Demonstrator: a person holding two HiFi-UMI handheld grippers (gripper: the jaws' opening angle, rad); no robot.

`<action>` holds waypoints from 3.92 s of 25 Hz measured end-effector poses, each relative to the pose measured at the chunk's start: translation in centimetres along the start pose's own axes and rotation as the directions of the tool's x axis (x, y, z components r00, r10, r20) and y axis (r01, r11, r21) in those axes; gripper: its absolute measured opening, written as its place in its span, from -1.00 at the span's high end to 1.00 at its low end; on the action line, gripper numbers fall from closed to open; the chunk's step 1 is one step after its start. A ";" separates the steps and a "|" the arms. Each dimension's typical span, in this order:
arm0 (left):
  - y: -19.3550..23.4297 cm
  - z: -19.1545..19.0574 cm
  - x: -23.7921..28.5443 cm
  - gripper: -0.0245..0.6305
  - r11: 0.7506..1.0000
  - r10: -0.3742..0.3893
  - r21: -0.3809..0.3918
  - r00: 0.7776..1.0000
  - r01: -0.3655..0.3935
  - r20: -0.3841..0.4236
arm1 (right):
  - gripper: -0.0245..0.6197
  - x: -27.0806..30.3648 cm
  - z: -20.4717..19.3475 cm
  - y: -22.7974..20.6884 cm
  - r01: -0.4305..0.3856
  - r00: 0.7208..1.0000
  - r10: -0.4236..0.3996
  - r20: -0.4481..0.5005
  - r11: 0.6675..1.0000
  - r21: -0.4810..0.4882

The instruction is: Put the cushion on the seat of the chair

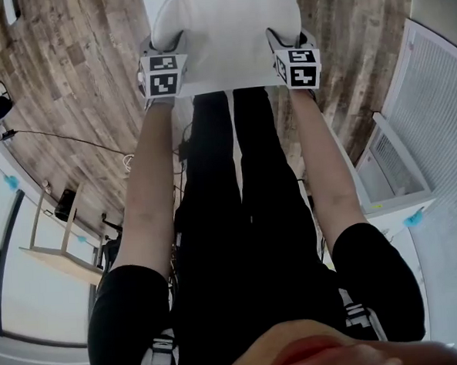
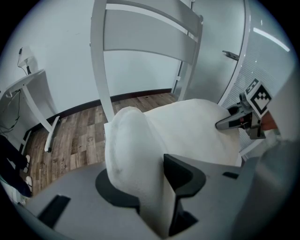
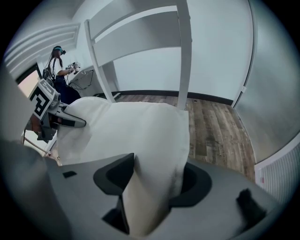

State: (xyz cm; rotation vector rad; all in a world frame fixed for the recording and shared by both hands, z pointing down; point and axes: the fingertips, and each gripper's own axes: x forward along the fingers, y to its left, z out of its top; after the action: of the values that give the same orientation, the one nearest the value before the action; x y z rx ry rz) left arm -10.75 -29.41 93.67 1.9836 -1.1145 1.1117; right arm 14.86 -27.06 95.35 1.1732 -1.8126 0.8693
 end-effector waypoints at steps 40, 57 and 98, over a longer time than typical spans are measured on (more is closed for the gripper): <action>3.8 -1.7 -5.5 -0.14 0.971 0.098 -0.210 0.992 -0.112 -0.079 | -0.05 -3.7 1.0 -1.6 0.008 0.999 -0.003 -0.042 0.993 0.117; -7.4 11.2 -24.3 0.64 0.985 -0.127 -0.090 0.974 0.146 0.188 | 0.85 -24.7 13.6 8.8 -0.180 0.942 0.171 0.288 0.984 0.006; -16.6 32.9 -62.5 0.89 0.969 -0.230 0.242 0.544 0.052 0.807 | 0.88 -63.2 33.9 21.0 -0.122 0.511 0.486 0.709 0.858 -0.499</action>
State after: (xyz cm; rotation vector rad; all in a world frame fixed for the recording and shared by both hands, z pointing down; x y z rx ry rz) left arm -2.45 -24.43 21.77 2.8166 -1.2594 0.0909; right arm 3.09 -24.40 21.63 1.0553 -2.8837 0.0216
